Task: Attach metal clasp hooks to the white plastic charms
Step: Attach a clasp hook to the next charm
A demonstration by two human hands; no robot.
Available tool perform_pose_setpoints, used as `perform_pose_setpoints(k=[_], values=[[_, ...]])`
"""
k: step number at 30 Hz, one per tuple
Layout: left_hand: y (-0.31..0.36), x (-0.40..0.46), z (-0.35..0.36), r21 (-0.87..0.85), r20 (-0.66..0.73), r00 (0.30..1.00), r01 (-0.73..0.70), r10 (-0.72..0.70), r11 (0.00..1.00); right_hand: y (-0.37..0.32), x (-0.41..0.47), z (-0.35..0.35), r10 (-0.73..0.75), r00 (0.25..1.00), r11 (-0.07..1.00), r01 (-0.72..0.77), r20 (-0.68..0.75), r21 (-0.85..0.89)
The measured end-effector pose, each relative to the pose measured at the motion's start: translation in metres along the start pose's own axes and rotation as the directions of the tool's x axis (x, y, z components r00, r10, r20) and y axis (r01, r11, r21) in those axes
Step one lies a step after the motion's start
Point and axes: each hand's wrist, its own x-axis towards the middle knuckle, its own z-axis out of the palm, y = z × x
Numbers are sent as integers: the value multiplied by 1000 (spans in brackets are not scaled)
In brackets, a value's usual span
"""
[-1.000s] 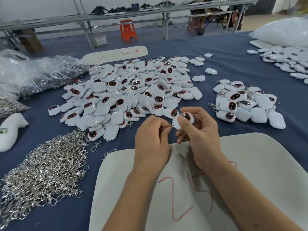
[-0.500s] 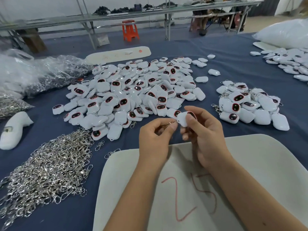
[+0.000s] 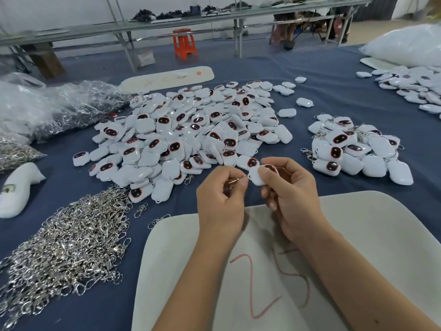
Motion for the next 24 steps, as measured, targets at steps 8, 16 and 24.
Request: perform_pose_setpoints(k=[8,16,24], values=[[5,-2,-2,374,76,975,-221,208,901,2,1,-2,13,999,1000,-14,-36,-26],[8,-3,-2,497,129,970,-245,208,833,4,-1,-3,-59,998,986,59,9,-154],[2,-2,-4,197,-38,993,-99,108,976,-1,4,-9,-132,989,984,138,65,-110]])
